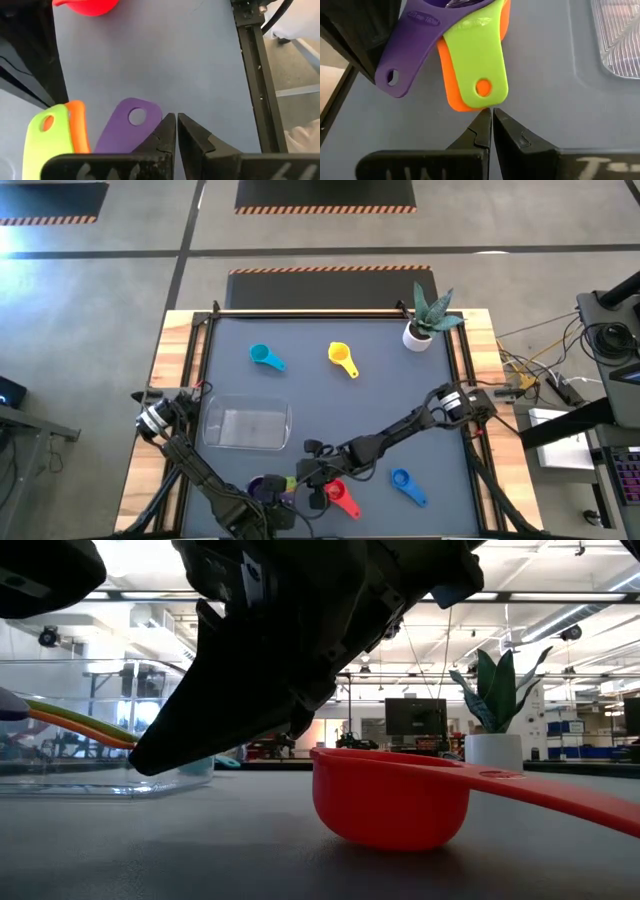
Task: Nest measuring cups in basket
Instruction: Stack the purple measuring cup on top of the green measuring cup
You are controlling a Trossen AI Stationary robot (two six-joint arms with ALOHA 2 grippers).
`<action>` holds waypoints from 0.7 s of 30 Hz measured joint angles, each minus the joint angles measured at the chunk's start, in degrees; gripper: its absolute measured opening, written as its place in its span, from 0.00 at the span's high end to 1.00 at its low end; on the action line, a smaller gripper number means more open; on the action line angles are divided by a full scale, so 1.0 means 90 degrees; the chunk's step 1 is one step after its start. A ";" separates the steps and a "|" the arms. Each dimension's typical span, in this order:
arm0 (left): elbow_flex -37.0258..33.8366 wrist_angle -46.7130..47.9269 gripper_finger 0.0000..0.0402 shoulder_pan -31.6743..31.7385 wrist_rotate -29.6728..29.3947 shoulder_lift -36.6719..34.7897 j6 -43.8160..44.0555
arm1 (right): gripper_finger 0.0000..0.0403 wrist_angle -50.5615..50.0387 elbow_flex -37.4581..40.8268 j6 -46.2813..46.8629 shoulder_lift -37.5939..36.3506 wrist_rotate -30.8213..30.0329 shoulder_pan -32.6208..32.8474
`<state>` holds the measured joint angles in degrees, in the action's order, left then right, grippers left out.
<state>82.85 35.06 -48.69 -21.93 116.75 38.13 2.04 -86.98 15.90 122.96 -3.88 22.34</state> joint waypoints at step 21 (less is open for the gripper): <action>-0.0002 0.0084 1.00 -0.0062 0.0046 0.0000 0.0229 | 0.98 -0.0412 -0.0010 0.0001 -0.0470 -0.1407 0.0043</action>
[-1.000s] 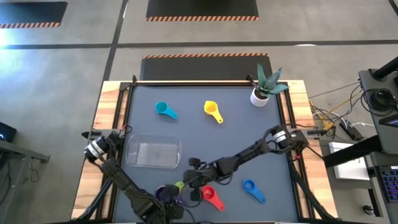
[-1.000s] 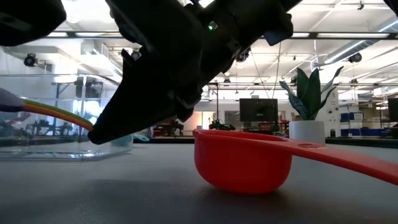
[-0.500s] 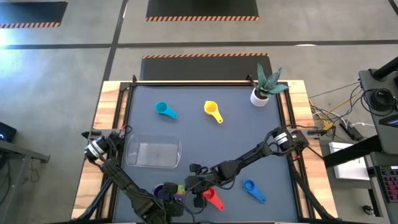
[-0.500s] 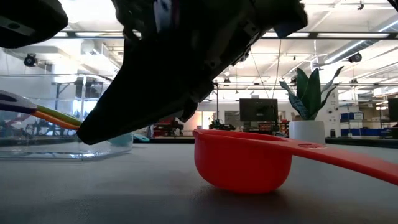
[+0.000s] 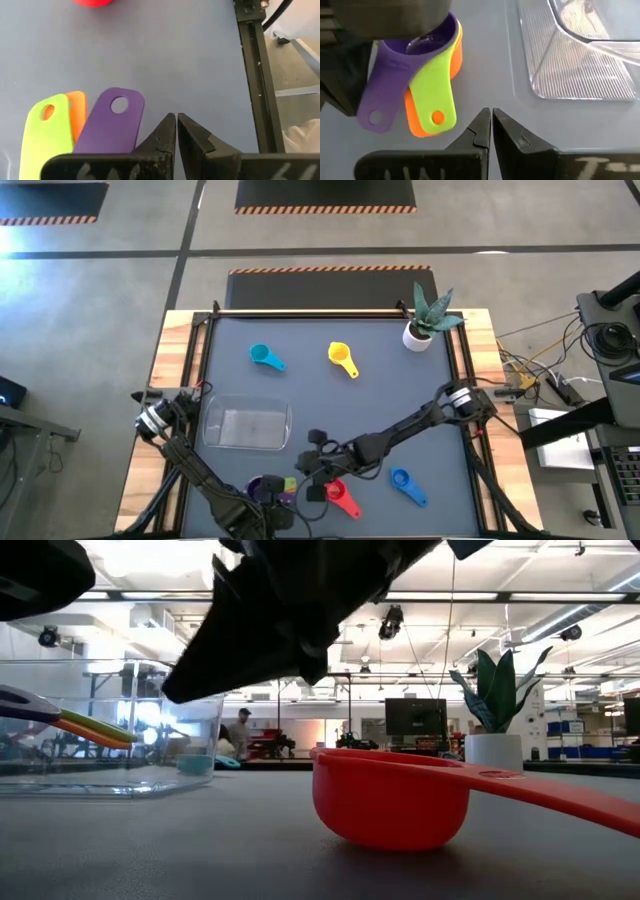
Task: Nest measuring cups in basket
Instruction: Stack the purple measuring cup on top of the green measuring cup, then stack the yellow measuring cup on top of the purple measuring cup
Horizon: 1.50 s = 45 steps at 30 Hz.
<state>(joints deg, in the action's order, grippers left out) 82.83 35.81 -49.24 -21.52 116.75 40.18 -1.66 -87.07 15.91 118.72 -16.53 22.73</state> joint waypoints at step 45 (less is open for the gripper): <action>0.0331 0.0335 1.00 -0.0580 -0.0865 -0.0486 -0.0448 | 0.98 -0.0462 -0.0403 -0.0087 0.0028 0.0003 0.0101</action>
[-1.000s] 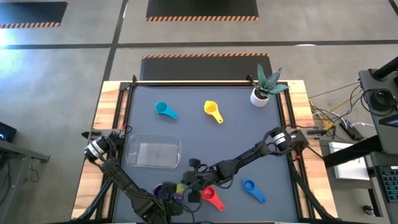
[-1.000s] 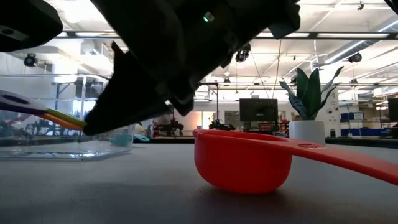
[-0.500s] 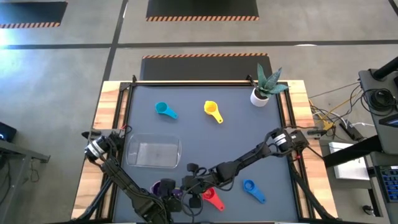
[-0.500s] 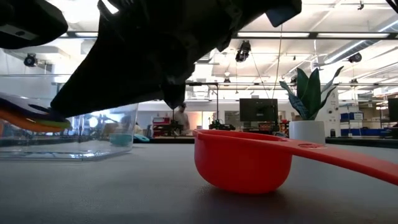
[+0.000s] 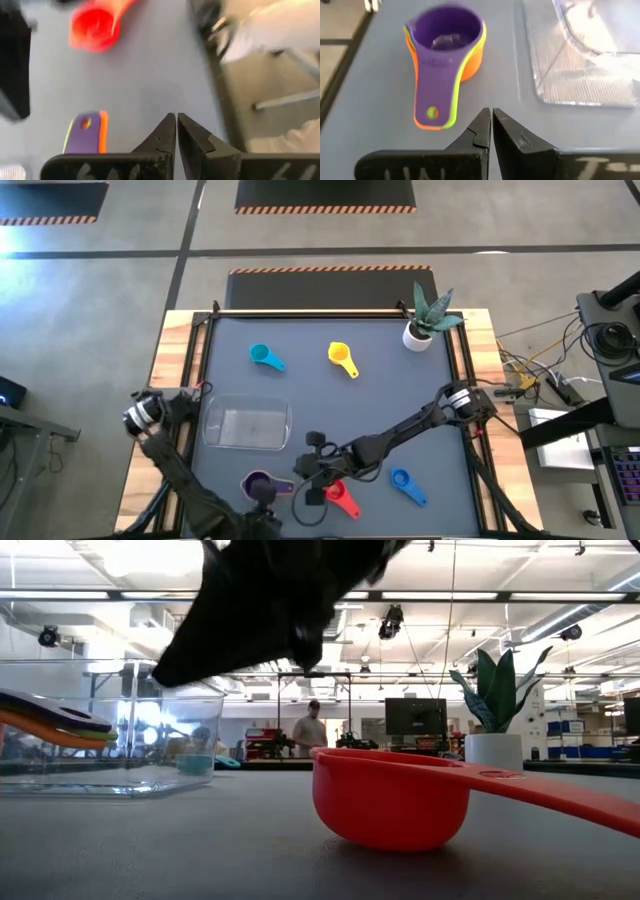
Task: Nest measuring cups in basket
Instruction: Stack the yellow measuring cup on top of the purple measuring cup
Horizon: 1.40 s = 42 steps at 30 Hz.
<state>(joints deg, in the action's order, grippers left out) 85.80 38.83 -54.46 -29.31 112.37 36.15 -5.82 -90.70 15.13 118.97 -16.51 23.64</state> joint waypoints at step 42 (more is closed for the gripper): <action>-0.6475 -0.6528 1.00 -0.0937 -0.2336 -0.6867 -0.3475 | 0.98 -0.1837 0.0939 -0.0568 -0.2197 -0.1730 -0.0667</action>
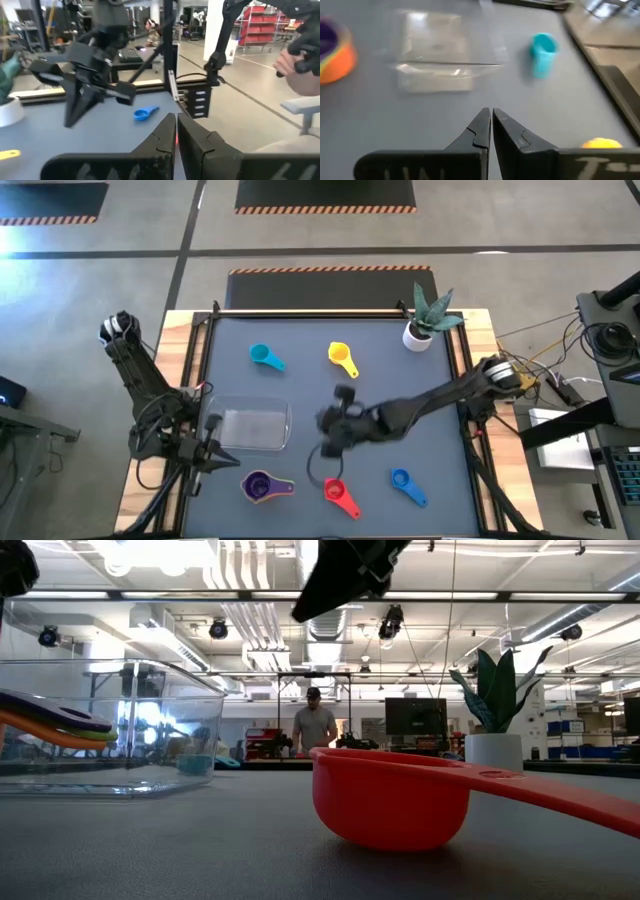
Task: Nest measuring cups in basket
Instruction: Stack the yellow measuring cup on top of the purple measuring cup
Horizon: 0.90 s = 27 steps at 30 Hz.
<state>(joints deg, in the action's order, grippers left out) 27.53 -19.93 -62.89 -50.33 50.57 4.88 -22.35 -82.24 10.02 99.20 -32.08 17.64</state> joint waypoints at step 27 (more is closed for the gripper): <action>-0.0651 0.1406 1.00 0.0143 -0.1258 -0.2570 -0.1211 | 0.98 0.3341 0.4105 0.0340 -0.2810 -0.0362 -0.1747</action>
<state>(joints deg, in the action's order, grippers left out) 21.67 -7.27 -61.60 -61.65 27.45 -6.02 7.71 -45.30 13.08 73.91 -35.33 1.91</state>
